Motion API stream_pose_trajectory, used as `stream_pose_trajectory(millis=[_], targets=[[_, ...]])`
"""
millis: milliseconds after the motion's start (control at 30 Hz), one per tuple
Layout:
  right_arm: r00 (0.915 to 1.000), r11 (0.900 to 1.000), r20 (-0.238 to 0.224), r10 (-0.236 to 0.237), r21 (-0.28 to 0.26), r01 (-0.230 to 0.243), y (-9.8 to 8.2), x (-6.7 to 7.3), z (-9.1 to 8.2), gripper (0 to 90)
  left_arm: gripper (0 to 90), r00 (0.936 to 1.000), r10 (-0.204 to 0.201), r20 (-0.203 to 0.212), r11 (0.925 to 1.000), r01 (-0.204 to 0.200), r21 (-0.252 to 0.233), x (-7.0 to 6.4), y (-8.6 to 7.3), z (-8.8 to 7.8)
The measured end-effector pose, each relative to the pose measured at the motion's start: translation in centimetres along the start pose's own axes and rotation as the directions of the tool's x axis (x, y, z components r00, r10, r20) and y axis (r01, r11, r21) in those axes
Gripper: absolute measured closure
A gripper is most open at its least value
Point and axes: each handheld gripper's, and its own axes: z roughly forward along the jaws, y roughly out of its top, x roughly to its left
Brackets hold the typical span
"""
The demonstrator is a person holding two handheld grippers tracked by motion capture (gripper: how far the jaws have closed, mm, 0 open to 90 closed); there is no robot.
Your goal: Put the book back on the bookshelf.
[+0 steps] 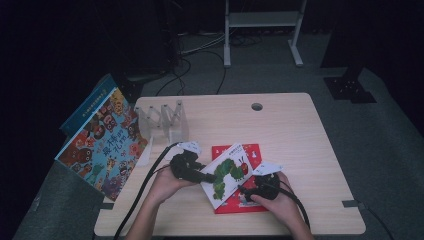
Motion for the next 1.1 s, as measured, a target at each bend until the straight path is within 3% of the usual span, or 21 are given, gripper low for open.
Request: stream_pose_trajectory(millis=[200,233,300,333,533,767,933,1100], targets=[[1.0000,1.000,-0.008,-0.002,-0.001,0.002,0.0,0.0,0.0,14.6,67.1,0.9996,0.021,-0.017,0.9998,-0.021,0.003,-0.4,0.7,-0.3],[0.9998,1.000,-0.015,-0.013,-0.002,0.013,0.0,-0.1,0.0,15.1,70.5,0.9981,0.047,-0.039,0.9989,-0.047,0.002,-0.4,1.1,-0.7],[0.9997,1.000,-0.018,-0.014,-0.001,0.014,0.1,-0.1,0.0,15.2,73.7,0.9972,0.052,-0.053,0.9987,-0.052,0.005,-0.5,1.3,-0.9],[0.9995,1.000,-0.023,-0.023,-0.002,0.023,0.1,-0.2,-0.1,15.5,74.7,0.9942,0.067,-0.084,0.9977,-0.066,0.019,-0.6,1.6,-1.3],[0.9988,0.999,-0.036,-0.034,-0.001,0.034,0.1,-0.2,-0.2,19.2,73.4,0.9922,0.075,-0.099,0.9970,-0.072,0.028,-0.8,1.6,-1.3],[0.9979,0.999,-0.055,-0.034,-0.007,0.034,0.0,0.0,-0.2,20.8,66.6,0.9870,0.102,-0.124,0.9925,-0.093,0.079,-1.2,2.2,-1.1],[0.9974,0.999,-0.061,-0.040,-0.007,0.039,0.1,0.0,-0.2,20.8,66.5,0.9855,0.122,-0.118,0.9854,-0.106,0.133,-1.4,3.2,-0.8],[0.9964,0.999,-0.066,-0.053,-0.008,0.052,0.1,-0.1,-0.1,20.8,66.7,0.9826,0.141,-0.121,0.9731,-0.115,0.200,-1.6,4.4,-0.4]])
